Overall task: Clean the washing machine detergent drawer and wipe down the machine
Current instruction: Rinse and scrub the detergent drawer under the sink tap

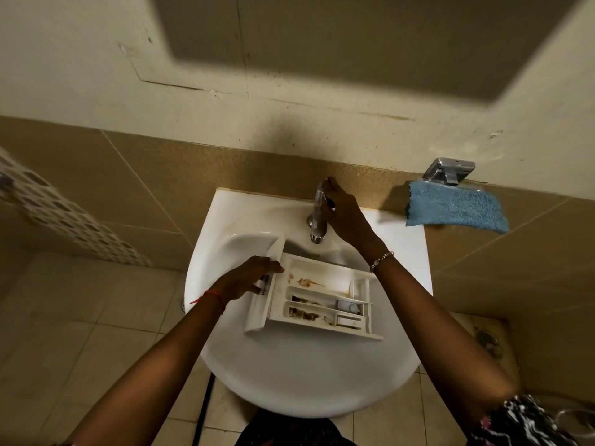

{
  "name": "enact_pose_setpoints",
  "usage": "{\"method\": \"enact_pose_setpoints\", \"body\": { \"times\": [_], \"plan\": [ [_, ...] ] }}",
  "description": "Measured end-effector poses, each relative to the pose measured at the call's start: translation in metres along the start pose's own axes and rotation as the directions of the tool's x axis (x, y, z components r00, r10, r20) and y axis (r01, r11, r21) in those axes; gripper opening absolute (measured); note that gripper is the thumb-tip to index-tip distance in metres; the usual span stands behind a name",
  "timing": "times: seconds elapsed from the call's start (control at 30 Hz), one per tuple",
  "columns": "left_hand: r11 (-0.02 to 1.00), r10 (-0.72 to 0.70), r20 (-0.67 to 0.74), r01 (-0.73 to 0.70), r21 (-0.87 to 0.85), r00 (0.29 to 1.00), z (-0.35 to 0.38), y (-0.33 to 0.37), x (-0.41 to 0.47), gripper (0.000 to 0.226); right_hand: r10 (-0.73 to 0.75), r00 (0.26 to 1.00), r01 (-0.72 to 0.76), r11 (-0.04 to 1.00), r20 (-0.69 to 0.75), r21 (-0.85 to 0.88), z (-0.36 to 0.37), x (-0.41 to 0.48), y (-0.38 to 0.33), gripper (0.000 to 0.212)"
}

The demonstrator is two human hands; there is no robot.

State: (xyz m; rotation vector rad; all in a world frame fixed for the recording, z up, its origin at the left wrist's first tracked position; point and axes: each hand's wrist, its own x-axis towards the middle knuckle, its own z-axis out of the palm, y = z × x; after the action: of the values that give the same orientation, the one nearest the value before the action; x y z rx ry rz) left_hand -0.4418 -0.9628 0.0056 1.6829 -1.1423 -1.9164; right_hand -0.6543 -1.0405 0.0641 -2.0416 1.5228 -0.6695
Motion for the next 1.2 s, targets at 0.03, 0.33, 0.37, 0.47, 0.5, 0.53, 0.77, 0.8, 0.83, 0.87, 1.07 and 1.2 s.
{"method": "enact_pose_setpoints", "body": {
  "times": [0.03, 0.33, 0.37, 0.47, 0.5, 0.53, 0.77, 0.8, 0.83, 0.87, 1.07, 1.2],
  "plan": [
    [1.000, -0.001, 0.010, 0.001, -0.005, 1.000, -0.001, 0.000, 0.000, 0.040, -0.003, 1.000, 0.003, 1.000, -0.001, -0.006, -0.001, 0.001, 0.001, 0.048],
    [1.000, -0.022, 0.004, 0.022, 0.006, 1.000, -0.002, -0.002, 0.004, 0.034, 0.071, 0.997, -0.073, 0.973, 0.017, 0.218, -0.010, -0.003, 0.000, 0.053],
    [1.000, -0.027, 0.007, 0.027, 0.001, 1.000, -0.002, -0.002, 0.003, 0.037, 0.149, 0.989, -0.141, 0.925, 0.005, 0.353, -0.012, -0.006, -0.003, 0.054],
    [0.999, -0.034, 0.026, 0.034, -0.009, 0.999, -0.002, 0.000, -0.001, 0.065, 0.282, 0.958, -0.198, 0.787, -0.055, 0.584, -0.009, -0.015, -0.007, 0.050],
    [0.999, -0.038, 0.033, 0.039, -0.009, 0.999, -0.002, 0.000, -0.002, 0.077, 0.289, 0.955, -0.195, 0.781, -0.067, 0.593, -0.008, -0.017, -0.008, 0.048],
    [0.999, -0.036, 0.037, 0.036, -0.004, 0.999, -0.003, 0.000, -0.001, 0.084, 0.289, 0.955, -0.195, 0.789, -0.072, 0.583, -0.007, -0.016, -0.008, 0.046],
    [0.999, -0.020, 0.028, 0.021, -0.026, 0.999, -0.002, -0.002, 0.001, 0.061, 0.224, 0.973, -0.176, 0.872, -0.052, 0.457, -0.015, -0.004, 0.006, 0.049],
    [1.000, -0.018, 0.032, 0.019, -0.025, 0.999, -0.002, -0.002, 0.001, 0.061, 0.221, 0.975, -0.175, 0.860, -0.040, 0.479, -0.015, -0.005, 0.006, 0.049],
    [1.000, -0.017, 0.035, 0.018, -0.025, 0.999, -0.002, -0.002, 0.000, 0.062, 0.232, 0.972, -0.187, 0.832, -0.021, 0.522, -0.015, -0.006, 0.006, 0.048],
    [1.000, -0.017, 0.036, 0.018, -0.025, 0.999, -0.002, -0.001, -0.001, 0.066, 0.268, 0.963, -0.206, 0.773, -0.014, 0.600, -0.014, -0.009, 0.006, 0.044],
    [0.999, -0.021, 0.048, 0.022, -0.029, 0.999, -0.003, 0.000, -0.003, 0.090, 0.693, 0.658, -0.237, -0.180, 0.294, 0.955, 0.018, -0.027, 0.019, 0.023],
    [0.999, -0.029, 0.031, 0.031, -0.044, 0.999, -0.001, 0.000, -0.004, 0.081, 0.556, 0.584, -0.461, -0.373, 0.592, 0.805, 0.042, -0.040, 0.014, 0.024]
  ]
}}
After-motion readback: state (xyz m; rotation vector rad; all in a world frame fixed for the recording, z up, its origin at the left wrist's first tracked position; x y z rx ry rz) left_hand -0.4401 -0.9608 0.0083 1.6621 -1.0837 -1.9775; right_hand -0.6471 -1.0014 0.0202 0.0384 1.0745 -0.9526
